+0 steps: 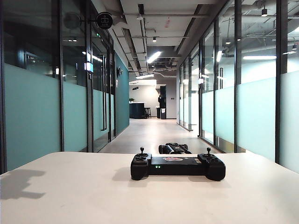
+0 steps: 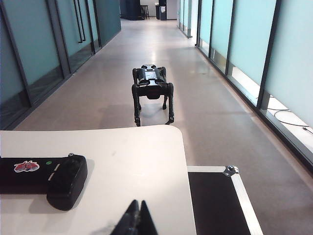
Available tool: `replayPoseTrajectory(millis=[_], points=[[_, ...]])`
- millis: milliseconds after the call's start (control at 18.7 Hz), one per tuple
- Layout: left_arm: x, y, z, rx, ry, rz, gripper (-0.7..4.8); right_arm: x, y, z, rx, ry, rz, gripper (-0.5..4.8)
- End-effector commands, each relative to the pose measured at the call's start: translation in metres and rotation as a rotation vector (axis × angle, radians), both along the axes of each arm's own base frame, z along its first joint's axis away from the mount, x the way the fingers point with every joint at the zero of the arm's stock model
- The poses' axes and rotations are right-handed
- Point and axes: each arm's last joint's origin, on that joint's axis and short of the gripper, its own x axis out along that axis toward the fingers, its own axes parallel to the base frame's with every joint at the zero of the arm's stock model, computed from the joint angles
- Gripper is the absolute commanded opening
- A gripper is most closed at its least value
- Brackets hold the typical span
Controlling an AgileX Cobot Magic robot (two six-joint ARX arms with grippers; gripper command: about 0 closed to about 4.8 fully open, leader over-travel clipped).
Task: Push the left joystick on the remote control sitting on the white table backward to make the robot dog back up in a straight line until it returns close to you.
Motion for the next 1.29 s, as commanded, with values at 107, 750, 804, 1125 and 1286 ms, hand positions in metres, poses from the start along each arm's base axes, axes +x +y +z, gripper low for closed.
replayPoseTrajectory(millis=[107,750,804,1125,1286], points=[[0.000,0.000,0.002,-0.008,-0.013,-0.002,-0.05,0.000,0.000,-0.001,-0.002,-0.012,-0.003,-0.06],[0.000,0.000,0.002,-0.008,-0.013,-0.001,-0.05,0.000,0.000,-0.001,-0.002,-0.010,-0.003,-0.06],[0.000,0.000,0.002,-0.008,-0.013,-0.001,-0.05,0.000,0.000,-0.001,-0.002,-0.010,-0.003,-0.06],[-0.008,0.006,0.010,-0.040,-0.109,0.004,-0.06,0.000,0.000,-0.001,-0.002,-0.010,-0.003,-0.06],[-0.015,0.016,0.014,-0.066,-0.178,-0.026,-0.06,0.000,0.000,-0.001,-0.002,-0.010,-0.003,-0.06]])
